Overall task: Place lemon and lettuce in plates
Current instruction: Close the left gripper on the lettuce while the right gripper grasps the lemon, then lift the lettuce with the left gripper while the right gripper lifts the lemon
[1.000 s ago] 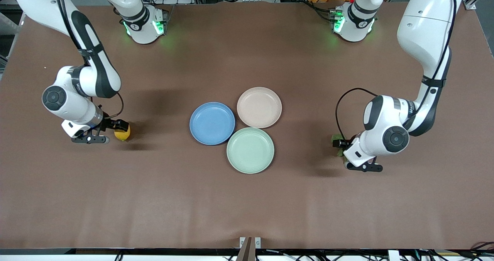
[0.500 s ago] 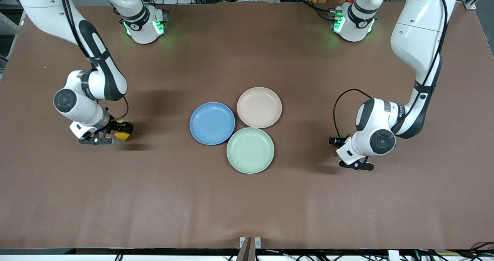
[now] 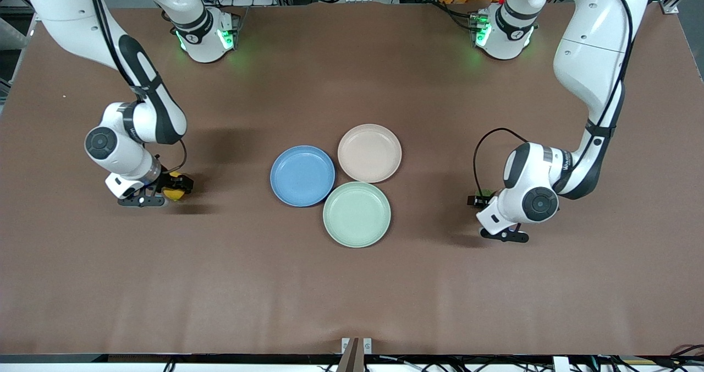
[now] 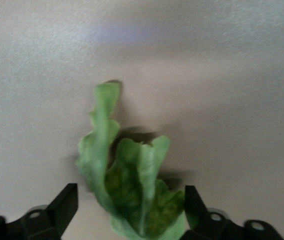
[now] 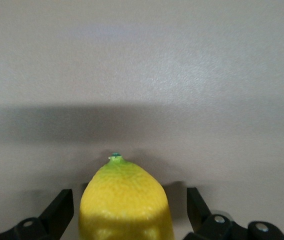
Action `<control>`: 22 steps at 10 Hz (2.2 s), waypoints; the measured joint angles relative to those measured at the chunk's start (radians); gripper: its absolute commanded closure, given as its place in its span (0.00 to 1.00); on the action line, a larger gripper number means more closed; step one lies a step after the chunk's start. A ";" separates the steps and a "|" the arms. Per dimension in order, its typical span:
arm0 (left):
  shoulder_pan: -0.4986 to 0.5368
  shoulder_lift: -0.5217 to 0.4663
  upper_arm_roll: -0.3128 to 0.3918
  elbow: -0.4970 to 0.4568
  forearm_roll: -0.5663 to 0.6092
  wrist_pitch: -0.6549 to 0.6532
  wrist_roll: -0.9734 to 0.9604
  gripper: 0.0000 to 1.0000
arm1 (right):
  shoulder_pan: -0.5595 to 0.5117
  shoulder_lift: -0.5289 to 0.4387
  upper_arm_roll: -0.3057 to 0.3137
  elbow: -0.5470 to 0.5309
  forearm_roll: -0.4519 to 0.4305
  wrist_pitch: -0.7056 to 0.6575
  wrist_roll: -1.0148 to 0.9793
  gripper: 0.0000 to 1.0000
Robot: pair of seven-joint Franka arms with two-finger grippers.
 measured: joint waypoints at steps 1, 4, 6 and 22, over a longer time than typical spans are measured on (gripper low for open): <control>-0.012 0.000 0.000 0.002 0.000 0.001 0.000 1.00 | 0.003 0.011 0.000 -0.006 0.000 0.026 0.000 0.00; -0.023 0.000 0.000 0.005 0.000 0.003 -0.001 1.00 | 0.005 0.010 0.000 -0.006 0.000 0.028 0.000 0.11; -0.033 0.000 0.000 0.017 0.009 0.005 -0.001 1.00 | 0.005 0.010 0.002 -0.006 0.000 0.028 0.001 0.39; -0.046 -0.112 -0.165 0.038 0.029 -0.015 -0.317 1.00 | 0.025 0.004 0.027 0.164 0.000 -0.266 0.005 0.65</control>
